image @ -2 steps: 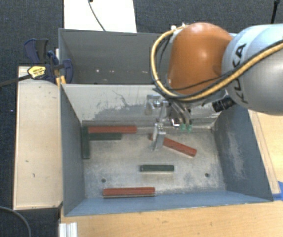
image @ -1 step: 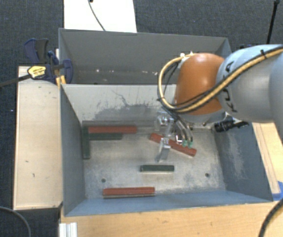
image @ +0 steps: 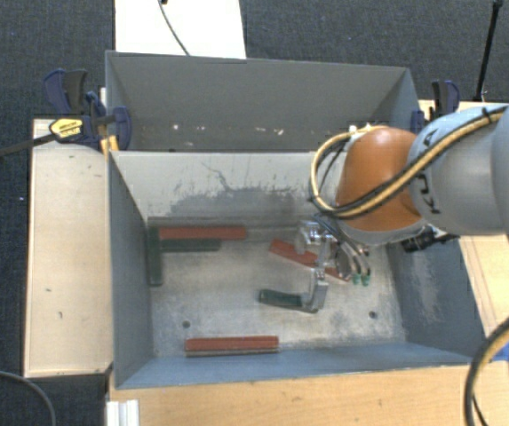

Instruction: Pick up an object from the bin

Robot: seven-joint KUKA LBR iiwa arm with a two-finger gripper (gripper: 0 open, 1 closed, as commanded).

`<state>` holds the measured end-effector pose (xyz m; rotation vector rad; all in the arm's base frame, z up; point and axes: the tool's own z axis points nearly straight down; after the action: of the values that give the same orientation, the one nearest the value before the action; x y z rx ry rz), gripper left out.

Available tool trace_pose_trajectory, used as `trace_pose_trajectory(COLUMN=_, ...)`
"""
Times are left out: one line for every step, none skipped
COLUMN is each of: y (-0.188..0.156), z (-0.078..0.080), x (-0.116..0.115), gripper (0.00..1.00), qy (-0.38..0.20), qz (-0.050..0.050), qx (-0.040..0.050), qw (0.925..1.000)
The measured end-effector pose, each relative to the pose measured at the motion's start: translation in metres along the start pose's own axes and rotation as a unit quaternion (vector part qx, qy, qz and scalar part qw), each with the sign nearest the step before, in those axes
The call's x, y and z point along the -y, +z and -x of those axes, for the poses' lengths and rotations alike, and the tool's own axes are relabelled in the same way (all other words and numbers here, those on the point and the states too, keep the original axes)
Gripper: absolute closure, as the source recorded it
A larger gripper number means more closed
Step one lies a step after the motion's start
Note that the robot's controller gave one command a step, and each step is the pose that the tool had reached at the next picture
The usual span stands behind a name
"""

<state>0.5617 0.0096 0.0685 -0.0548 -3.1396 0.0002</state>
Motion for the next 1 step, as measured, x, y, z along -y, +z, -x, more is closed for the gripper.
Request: trace_pose_trajectory(y=-0.0077, z=0.0033, x=-0.0036, gripper=1.00, qy=-0.001, qz=0.001, qx=0.0036, qw=1.0000)
